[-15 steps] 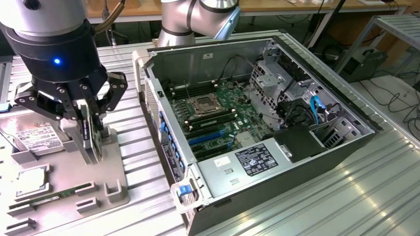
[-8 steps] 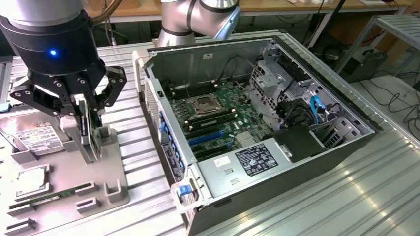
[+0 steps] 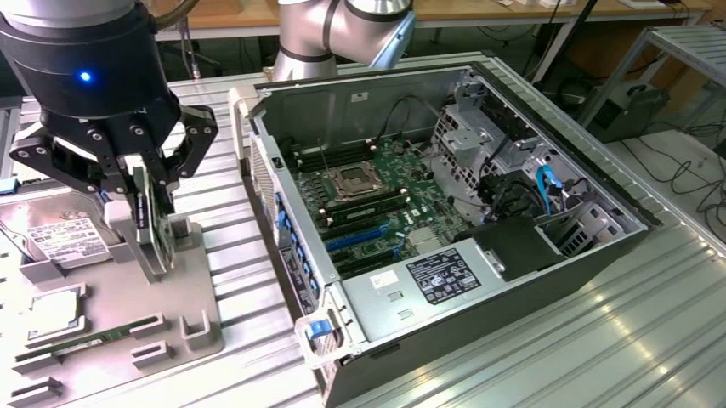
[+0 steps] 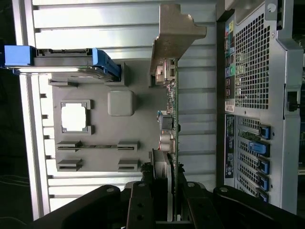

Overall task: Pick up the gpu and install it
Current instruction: 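Pick up the gpu and move the gpu toward the slot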

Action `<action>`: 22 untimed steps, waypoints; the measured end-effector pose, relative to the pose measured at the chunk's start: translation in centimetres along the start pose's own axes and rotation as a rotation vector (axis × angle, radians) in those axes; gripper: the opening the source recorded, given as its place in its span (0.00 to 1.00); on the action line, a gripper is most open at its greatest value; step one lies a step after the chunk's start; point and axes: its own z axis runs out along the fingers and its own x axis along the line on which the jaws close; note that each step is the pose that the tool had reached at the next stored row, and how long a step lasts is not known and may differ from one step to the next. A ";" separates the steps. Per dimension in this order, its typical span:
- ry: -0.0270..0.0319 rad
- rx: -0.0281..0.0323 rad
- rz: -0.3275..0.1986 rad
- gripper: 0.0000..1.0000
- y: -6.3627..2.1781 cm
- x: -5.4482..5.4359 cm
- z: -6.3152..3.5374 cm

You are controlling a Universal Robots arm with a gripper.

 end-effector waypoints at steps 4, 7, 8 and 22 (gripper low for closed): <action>-0.0001 0.0025 0.000 0.28 -0.01 0.0 -0.59; -0.0001 0.0037 0.000 0.28 -0.02 0.0 -0.97; -0.0001 0.0041 0.000 0.28 -0.02 0.0 -1.13; -0.0003 0.0066 0.000 0.28 -0.06 0.0 -3.17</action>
